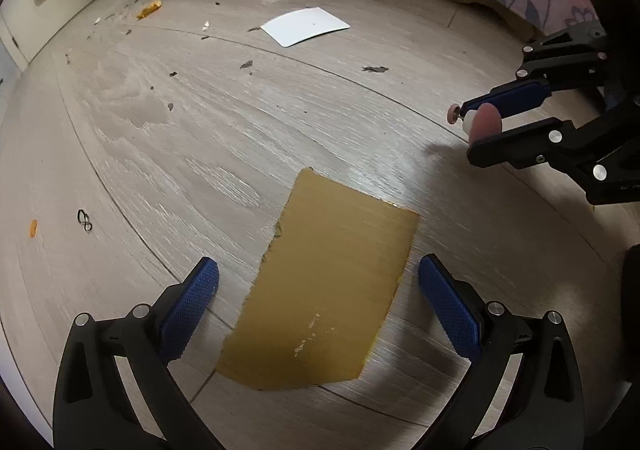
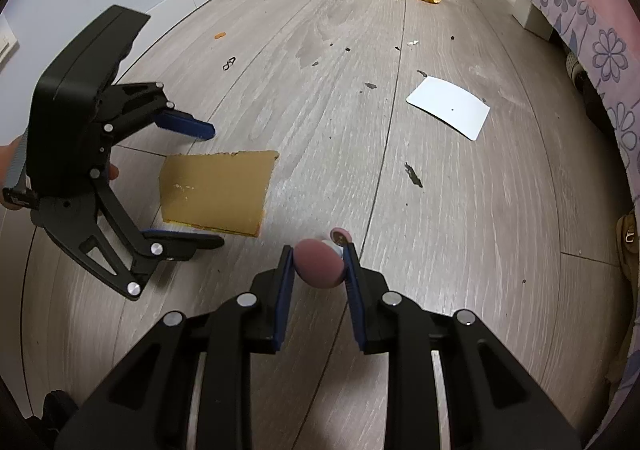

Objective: Collect trash
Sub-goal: 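Lower the left tool over the brown cardboard and close on it, then lift the cardboard with the left tool while the right tool holds the pink scrap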

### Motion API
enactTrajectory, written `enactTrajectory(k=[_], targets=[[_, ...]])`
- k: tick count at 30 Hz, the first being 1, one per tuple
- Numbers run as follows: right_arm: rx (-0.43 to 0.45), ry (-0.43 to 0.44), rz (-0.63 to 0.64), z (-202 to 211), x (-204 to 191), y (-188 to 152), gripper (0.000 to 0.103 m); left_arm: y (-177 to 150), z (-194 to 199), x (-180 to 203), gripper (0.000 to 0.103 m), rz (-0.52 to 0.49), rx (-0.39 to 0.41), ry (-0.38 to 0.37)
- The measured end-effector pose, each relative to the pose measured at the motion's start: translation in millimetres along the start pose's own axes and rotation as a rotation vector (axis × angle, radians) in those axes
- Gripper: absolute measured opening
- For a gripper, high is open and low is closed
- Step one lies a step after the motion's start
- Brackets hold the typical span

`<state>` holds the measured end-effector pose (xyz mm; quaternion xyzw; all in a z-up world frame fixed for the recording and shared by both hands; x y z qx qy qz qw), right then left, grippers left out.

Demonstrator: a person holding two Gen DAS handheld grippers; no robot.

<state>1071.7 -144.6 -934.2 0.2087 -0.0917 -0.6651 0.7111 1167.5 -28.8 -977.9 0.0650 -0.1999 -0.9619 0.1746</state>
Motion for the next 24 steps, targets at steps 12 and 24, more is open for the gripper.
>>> enactTrajectory(k=[12, 24], targets=[[0.001, 0.002, 0.0, -1.3, 0.8, 0.3, 0.025, 0.8, 2.8, 1.8, 0.087, -0.027, 0.018, -0.017], [0.004, 0.005, 0.001, -1.3, 0.9, 0.1, 0.025, 7.2, 5.9, 6.0, 0.063, -0.043, 0.033, -0.012]])
Point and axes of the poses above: each gripper's, at about its wrist camera, not at the fingertips, and z roughly against the way its jaws point, x to its right, y to its top, the point moved 5 cm from there along -z, roughly the way its jaws point, and after that the axes turned 5 degrees about -z, right-handed, at the moved point
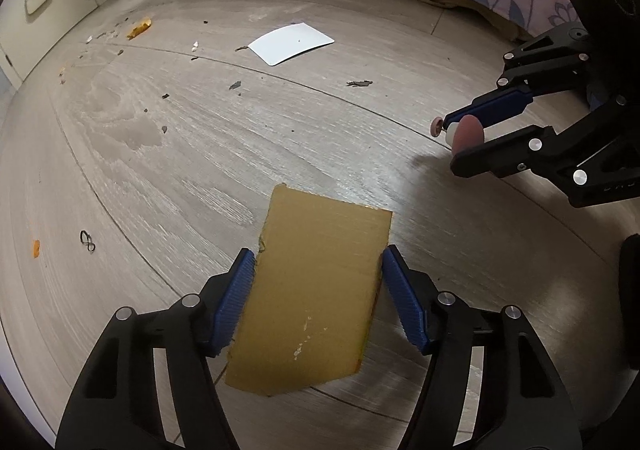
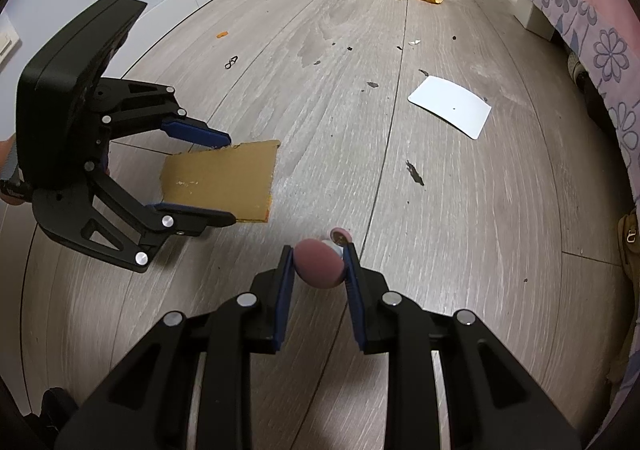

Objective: Collect trash
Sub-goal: 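Lift the cardboard with the left tool while the right tool holds the pink scrap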

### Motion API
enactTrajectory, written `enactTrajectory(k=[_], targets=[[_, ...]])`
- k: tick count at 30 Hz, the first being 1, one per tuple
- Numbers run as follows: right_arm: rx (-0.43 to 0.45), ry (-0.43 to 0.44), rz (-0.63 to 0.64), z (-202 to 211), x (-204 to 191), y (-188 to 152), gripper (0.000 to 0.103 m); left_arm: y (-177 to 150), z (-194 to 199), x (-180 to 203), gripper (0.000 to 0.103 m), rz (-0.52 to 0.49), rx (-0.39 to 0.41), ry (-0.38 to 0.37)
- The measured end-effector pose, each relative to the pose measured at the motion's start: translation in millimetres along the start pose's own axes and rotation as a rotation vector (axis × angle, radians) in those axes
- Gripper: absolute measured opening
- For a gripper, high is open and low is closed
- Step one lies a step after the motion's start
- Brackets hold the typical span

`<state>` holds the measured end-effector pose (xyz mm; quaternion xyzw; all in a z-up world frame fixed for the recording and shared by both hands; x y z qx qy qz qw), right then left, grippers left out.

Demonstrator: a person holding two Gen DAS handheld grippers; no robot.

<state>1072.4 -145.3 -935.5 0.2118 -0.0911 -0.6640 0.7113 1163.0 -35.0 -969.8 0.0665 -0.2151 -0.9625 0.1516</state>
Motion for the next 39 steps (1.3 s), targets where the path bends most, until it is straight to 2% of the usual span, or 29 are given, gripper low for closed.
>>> enactTrajectory(k=[18, 24, 28, 31, 39], targets=[[0.023, -0.02, 0.011, 14, 4, 3, 0.025, 18, 7, 14, 0.063, 0.074, 0.016, 0.006], [0.046, -0.044, 0.023, 34, 11, 17, 0.025, 33, 28, 10, 0.063, 0.083, 0.019, 0.036], [0.045, -0.059, 0.023, 60, 13, 31, 0.025, 51, 61, 2, 0.063, 0.146, 0.015, 0.046], [0.036, -0.059, 0.009, 95, 9, 46, 0.025, 66, 98, 4, 0.063, 0.179, 0.008, 0.039], [-0.005, -0.043, -0.024, 214, -15, 82, 0.025, 113, 221, 20, 0.063, 0.215, -0.025, 0.014]])
Point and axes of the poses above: each gripper's, at about its wrist camera, not at the fingertips, and z roughly against the way its jaws point, x to its right, y to its top, the point moved 5 cm from there along -z, roughly the way its jaws point, and after that the axes turned 5 degrees about -z, right-handed, at the moved point
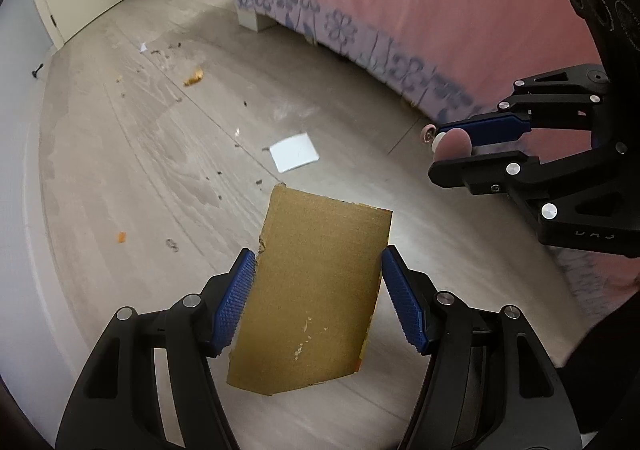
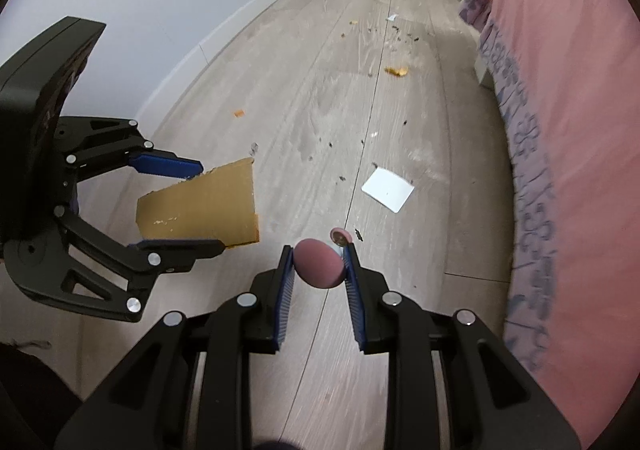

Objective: Collect trash
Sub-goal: 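Lift the cardboard with the left tool while the right tool holds the pink scrap, then carry the cardboard and pink scrap with both tools toward the bin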

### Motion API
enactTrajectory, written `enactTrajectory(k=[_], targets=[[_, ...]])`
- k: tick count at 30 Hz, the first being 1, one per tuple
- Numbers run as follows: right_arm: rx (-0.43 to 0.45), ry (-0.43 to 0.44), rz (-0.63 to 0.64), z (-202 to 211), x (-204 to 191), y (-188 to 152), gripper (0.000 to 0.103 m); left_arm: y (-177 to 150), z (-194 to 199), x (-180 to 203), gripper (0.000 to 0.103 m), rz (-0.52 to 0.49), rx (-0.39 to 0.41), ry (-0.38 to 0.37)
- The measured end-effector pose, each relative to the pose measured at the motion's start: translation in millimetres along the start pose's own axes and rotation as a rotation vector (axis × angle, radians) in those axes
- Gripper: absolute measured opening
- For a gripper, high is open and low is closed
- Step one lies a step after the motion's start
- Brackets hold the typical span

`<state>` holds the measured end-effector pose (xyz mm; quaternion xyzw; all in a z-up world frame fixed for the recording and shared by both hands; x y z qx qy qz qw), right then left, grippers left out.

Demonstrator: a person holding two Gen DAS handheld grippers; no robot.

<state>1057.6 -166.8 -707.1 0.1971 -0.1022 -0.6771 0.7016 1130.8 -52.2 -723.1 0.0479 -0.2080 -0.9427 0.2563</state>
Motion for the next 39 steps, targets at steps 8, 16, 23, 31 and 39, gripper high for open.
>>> enactTrajectory(k=[8, 16, 23, 31, 39], targets=[[0.007, 0.008, 0.001, 143, -20, 56, 0.025, 61, 145, 5, 0.063, 0.018, -0.002, 0.015], [0.052, -0.004, -0.025, 267, -31, 104, 0.025, 130, 266, 13, 0.063, 0.004, 0.038, 0.059], [0.093, -0.02, -0.103, 361, -27, 124, 0.025, 178, 349, 41, 0.063, -0.023, 0.054, 0.068], [0.174, -0.085, -0.192, 474, 1, 119, 0.025, 244, 432, 109, 0.063, -0.137, 0.113, 0.036], [0.265, -0.247, -0.324, 563, 33, 88, 0.025, 296, 467, 184, 0.063, -0.312, 0.205, -0.06]])
Point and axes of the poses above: each gripper's, at about its wrist camera, not at the fingertips, and z roughly against the way its jaws point, x to its right, y to its top, the point moved 5 cm from there along -z, roughly the way its jaws point, and after that the axes turned 5 degrees about -z, right-handed, at the moved point
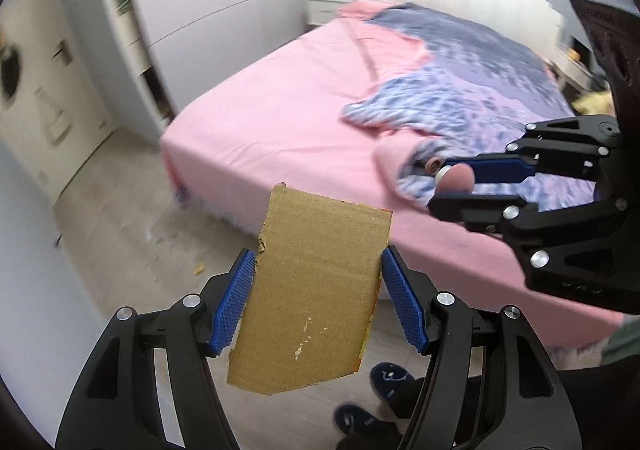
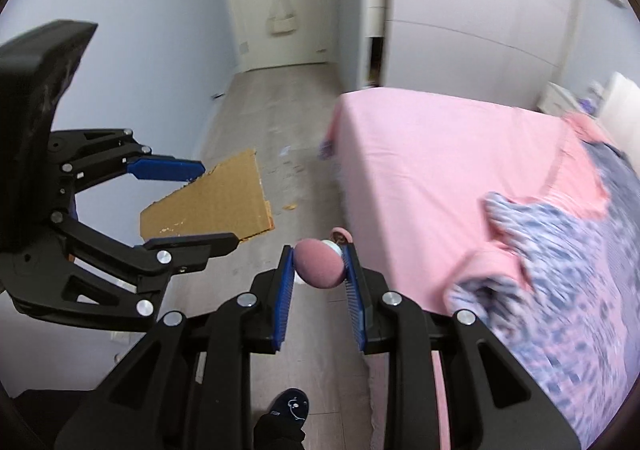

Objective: Collect trash
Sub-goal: 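Carry the cardboard and pink scrap with both tools toward the bin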

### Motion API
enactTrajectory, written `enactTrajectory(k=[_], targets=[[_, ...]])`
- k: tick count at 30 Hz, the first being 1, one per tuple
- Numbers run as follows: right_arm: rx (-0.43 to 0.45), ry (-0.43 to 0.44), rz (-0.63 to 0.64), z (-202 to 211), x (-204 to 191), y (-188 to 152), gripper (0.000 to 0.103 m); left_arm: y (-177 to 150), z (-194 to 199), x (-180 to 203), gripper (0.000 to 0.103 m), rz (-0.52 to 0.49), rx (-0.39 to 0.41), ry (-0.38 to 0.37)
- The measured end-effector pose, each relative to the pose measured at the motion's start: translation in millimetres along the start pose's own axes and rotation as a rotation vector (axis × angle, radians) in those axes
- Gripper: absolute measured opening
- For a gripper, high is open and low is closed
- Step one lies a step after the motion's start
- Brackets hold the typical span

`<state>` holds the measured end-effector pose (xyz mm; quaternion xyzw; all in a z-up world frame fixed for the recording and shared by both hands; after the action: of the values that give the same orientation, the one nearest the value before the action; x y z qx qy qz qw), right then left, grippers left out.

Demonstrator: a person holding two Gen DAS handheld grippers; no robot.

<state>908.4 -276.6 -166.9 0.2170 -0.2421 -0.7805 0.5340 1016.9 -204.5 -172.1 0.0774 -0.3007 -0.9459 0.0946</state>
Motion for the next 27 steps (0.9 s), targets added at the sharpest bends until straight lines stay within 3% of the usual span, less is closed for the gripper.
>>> enactTrajectory(k=[5, 11, 18, 27], targets=[[0.04, -0.167, -0.186, 47, 33, -30, 0.025, 34, -5, 60, 0.063, -0.222, 0.048, -0.144], [0.06, -0.408, -0.467, 103, 71, -97, 0.025, 52, 1, 173, 0.063, -0.559, 0.093, -0.365], [0.098, -0.68, -0.816, 204, 95, -223, 0.025, 35, 32, 331, 0.063, -0.855, 0.139, -0.596], [0.155, -0.951, -1.175, 346, 91, -412, 0.025, -36, 109, 565, 0.063, -1.158, 0.189, -0.84]])
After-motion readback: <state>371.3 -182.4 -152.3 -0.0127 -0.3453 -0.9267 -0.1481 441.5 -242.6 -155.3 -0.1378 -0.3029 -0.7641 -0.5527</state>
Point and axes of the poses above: each gripper's, at about its wrist camera, not at the fingertips, and z roughly against the way its jaws point, x to its right, y to its top, the point moved 5 cm from there along -z, roughly the way its jaws point, and after that the axes turned 5 degrees about -z, right-handed, at the moved point
